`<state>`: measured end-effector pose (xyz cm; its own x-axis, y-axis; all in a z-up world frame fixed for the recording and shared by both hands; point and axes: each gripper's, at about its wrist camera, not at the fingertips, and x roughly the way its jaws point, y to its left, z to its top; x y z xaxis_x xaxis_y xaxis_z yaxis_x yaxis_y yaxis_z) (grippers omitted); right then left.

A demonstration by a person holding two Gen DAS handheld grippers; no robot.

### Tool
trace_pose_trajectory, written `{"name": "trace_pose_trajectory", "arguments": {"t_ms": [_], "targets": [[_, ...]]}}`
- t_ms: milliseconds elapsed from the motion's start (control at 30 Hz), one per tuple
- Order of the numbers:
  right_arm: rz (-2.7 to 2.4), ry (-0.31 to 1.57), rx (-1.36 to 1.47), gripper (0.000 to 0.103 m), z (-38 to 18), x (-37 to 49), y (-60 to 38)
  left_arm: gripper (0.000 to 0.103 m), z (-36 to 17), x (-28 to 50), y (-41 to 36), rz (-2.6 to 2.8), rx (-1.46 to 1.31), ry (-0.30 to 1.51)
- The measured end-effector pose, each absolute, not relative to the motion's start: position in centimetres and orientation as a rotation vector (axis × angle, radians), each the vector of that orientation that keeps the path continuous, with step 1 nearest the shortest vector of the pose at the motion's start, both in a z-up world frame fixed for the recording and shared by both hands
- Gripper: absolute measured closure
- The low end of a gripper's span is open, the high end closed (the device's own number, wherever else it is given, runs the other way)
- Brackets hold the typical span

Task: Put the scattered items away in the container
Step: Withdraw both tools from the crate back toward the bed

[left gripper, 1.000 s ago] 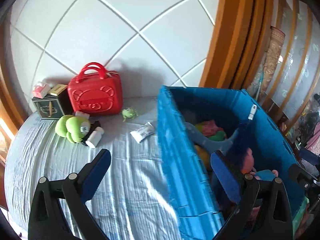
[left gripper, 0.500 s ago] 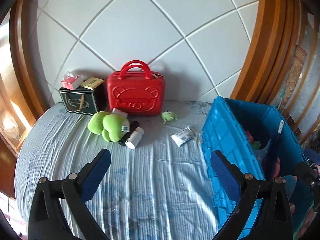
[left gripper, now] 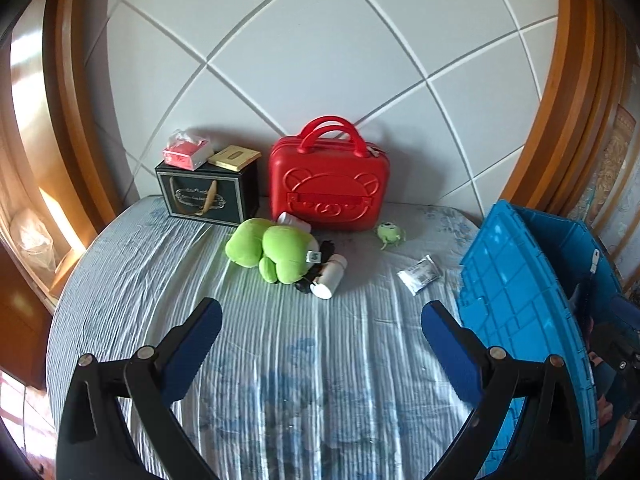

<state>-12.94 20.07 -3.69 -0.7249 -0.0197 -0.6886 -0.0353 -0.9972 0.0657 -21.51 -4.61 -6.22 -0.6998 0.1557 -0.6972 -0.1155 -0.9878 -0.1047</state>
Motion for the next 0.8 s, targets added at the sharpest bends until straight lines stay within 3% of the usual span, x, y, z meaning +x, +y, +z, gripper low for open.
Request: {"name": "trace_pose_trajectory", "arguments": {"t_ms": [400, 800], "targets": [[2.789, 0.092, -1.286, 0.000, -8.7, -17.0, 15.6, 0.002, -10.7, -25.3, -9.7, 2.741, -1.225, -0.114], [2.706, 0.032, -1.419, 0.000, -14.9, -23.4, 14.7, 0.002, -14.8, -30.6, -9.8, 2.749, -1.306, -0.091]]}}
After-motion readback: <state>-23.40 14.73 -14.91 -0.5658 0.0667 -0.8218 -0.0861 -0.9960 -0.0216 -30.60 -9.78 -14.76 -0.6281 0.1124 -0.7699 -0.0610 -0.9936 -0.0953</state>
